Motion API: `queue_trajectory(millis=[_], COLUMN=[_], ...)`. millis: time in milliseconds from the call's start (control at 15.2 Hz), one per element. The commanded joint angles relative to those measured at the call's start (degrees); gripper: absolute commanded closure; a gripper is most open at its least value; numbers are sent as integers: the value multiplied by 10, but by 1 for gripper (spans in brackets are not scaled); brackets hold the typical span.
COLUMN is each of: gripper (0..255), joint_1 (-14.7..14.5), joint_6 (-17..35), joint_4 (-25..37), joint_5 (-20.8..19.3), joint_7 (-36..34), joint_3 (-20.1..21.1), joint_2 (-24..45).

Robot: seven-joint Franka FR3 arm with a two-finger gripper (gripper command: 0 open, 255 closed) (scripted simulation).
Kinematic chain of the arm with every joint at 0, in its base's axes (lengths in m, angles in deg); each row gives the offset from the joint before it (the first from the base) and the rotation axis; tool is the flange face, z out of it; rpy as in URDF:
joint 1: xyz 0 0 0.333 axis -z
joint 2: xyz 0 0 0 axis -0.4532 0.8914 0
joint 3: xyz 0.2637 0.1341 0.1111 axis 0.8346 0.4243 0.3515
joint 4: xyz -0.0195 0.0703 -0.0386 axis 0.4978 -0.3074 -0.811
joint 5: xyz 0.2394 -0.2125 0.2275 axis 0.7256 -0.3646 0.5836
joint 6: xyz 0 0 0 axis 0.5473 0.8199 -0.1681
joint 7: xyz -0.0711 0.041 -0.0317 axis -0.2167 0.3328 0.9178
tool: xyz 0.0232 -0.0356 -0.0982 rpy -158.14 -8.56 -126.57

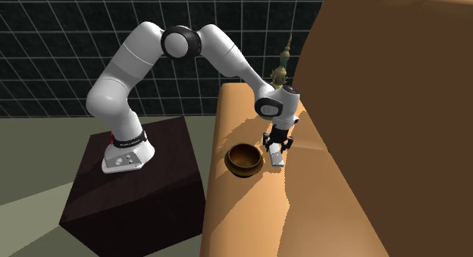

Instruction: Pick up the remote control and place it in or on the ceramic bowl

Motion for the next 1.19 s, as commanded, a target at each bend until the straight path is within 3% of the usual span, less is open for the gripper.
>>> queue_trajectory(millis=[0, 1122], gripper=[255, 255], joint_1=[0, -15], joint_6=[2, -70], joint_4=[0, -16], joint_5=[0, -23], joint_7=[0, -12], joint_3=[0, -22], joint_2=[3, -87])
